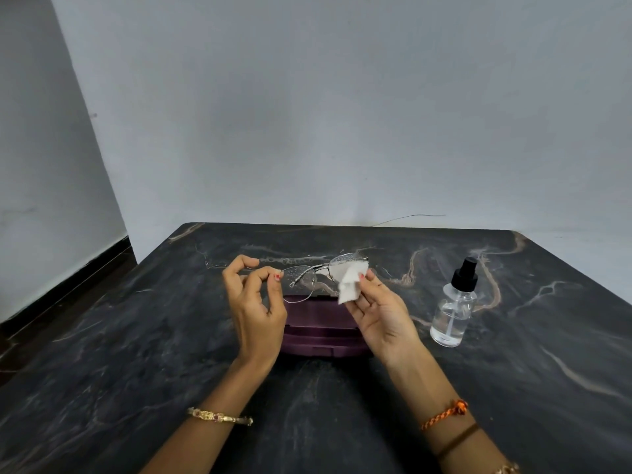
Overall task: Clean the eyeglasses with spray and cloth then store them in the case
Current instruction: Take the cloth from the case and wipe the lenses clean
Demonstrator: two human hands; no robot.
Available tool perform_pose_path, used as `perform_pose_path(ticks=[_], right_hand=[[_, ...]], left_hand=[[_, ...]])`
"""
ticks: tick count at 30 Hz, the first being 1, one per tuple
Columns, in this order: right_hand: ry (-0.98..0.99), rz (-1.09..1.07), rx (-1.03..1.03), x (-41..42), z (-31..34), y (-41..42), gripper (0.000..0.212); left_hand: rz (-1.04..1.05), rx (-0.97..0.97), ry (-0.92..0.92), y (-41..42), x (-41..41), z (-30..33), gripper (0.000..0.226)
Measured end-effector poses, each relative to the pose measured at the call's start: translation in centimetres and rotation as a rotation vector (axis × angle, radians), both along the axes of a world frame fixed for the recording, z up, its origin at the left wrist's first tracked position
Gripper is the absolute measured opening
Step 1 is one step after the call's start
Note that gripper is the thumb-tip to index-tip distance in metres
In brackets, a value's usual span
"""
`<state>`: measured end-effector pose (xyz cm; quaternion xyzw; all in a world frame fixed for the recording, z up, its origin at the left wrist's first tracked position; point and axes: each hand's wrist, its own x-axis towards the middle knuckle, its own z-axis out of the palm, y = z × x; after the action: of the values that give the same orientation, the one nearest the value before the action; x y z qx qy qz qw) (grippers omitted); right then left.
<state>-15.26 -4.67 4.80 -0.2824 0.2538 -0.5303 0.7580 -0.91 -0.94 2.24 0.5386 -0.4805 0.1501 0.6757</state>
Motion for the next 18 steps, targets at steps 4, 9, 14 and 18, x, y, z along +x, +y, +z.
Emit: perform_pose_path(ticks=[4,9,14,18], right_hand=[[-0.008,0.018,0.032,0.0,-0.4,0.1,0.008],[0.021,0.062,0.01,-0.4,-0.1,0.2,0.007],[0.011,0.141,0.016,-0.5,0.3,0.2,0.011],[-0.064,0.11,0.018,-0.8,0.7,0.0,0.013]], left_hand=[[-0.034,0.013,-0.007,0.1,-0.2,-0.3,0.012],[-0.051,0.011,-0.014,0.1,-0.1,-0.2,0.011],[-0.06,0.016,-0.013,0.0,-0.1,-0.3,0.014],[-0.072,0.013,-0.028,0.1,-0.2,-0.1,0.013]])
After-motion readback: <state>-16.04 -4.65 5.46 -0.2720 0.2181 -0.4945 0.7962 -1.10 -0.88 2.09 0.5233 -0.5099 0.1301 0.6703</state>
